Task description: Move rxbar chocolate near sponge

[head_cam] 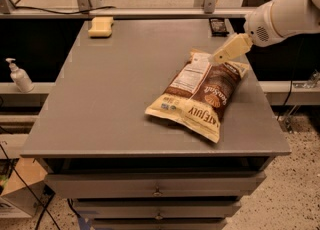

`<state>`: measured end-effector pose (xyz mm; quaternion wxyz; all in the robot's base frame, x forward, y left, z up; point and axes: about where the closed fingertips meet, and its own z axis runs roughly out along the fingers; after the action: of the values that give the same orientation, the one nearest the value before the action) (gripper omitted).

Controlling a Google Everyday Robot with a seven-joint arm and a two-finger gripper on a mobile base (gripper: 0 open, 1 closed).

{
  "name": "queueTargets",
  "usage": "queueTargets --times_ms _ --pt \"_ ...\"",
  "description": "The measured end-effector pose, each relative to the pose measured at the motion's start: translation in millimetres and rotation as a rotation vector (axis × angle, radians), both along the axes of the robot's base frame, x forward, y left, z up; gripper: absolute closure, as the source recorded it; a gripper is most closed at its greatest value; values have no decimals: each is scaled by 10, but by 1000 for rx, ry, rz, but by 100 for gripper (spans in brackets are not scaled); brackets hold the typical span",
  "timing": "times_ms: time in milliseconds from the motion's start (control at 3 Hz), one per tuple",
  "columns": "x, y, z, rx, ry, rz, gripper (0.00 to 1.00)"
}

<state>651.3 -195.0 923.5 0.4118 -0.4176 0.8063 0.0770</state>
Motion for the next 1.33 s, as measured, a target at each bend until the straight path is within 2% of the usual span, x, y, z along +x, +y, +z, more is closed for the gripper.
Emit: queueTargets --times_ms 333,667,1333 --pt "207 47 -79 50 -33 -6 0" --pt "586 74 -148 98 -86 -26 0" --pt "1255 -64 -369 234 -125 -133 0"
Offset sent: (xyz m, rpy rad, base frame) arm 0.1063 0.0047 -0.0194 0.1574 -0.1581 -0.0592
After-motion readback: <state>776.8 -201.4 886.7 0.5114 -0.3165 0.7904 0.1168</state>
